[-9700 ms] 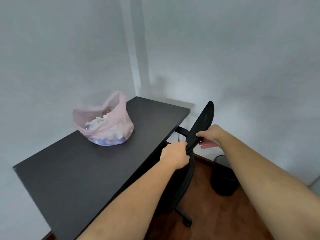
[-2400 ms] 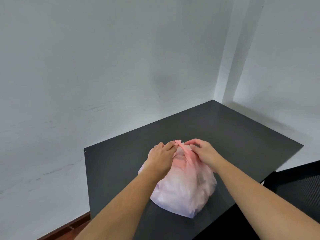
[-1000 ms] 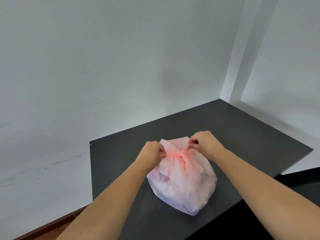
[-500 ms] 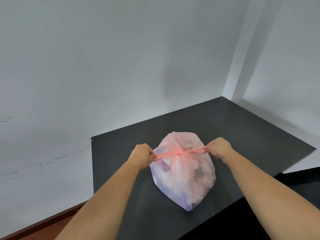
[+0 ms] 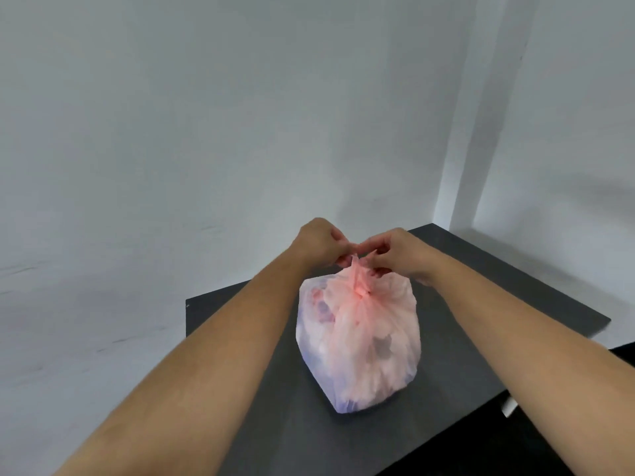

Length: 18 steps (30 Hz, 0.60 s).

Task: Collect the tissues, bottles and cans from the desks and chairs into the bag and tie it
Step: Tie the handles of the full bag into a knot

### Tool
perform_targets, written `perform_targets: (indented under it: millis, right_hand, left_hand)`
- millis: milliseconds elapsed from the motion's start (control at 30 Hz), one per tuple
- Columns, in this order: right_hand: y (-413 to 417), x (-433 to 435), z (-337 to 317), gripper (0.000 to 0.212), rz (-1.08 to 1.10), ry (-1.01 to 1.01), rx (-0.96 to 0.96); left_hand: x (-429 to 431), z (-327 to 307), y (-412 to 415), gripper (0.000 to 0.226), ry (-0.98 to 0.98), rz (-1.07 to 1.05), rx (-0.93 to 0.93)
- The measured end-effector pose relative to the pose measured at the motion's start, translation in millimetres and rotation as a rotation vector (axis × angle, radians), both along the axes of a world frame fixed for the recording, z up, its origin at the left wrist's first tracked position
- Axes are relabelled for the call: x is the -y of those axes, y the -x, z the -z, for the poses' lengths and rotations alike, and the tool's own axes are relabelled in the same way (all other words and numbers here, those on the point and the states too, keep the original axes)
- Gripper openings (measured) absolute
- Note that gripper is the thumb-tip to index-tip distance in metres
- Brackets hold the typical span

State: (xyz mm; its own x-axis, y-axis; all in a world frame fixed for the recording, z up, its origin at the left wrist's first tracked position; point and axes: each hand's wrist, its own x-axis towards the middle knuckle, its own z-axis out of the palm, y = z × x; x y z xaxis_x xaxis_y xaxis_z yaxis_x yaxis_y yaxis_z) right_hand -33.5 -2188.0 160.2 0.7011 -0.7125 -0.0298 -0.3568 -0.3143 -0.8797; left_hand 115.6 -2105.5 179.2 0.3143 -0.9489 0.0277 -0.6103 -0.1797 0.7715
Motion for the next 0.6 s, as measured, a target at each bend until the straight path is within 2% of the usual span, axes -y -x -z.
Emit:
perform_targets:
  millis: [100,200,267,333,400,500,600]
  right_hand:
    - [-0.4,-10.3,-5.6,0.012,-0.070,-0.020,0.022]
    - [3.8,-16.2,-12.4,0.007,-0.002,0.038,0.042]
    - [6.3,-20.7,-18.9,0.008,0.023,0.033,0.091]
    - [5.6,-29.2,-27.4,0.009,0.022,0.006,0.141]
    - [2.0,-38.8,-38.0,0.008,0.004,0.055,0.111]
    - [1.8,-51.2,-50.0,0.007,0.062,0.179,0.056]
    - [13.8,-54.5,-50.1,0.006,0.214,0.174,0.141]
  left_hand:
    - [-2.1,-11.0,12.2,0.023,0.058,0.000,0.053]
    - [-15.3,-9.0,13.9,0.022,0.106,-0.056,-0.058]
    - [-29.8,0.2,14.8,0.039,0.041,-0.056,-0.090]
    - [-40.5,12.7,19.6,0.056,-0.079,0.052,0.059]
    - [-41.0,23.5,27.2,0.052,-0.126,0.126,0.225]
    - [-33.0,30.5,31.8,0.043,-0.178,0.128,0.265]
    - [-25.9,30.1,25.6,0.041,-0.124,0.141,0.319]
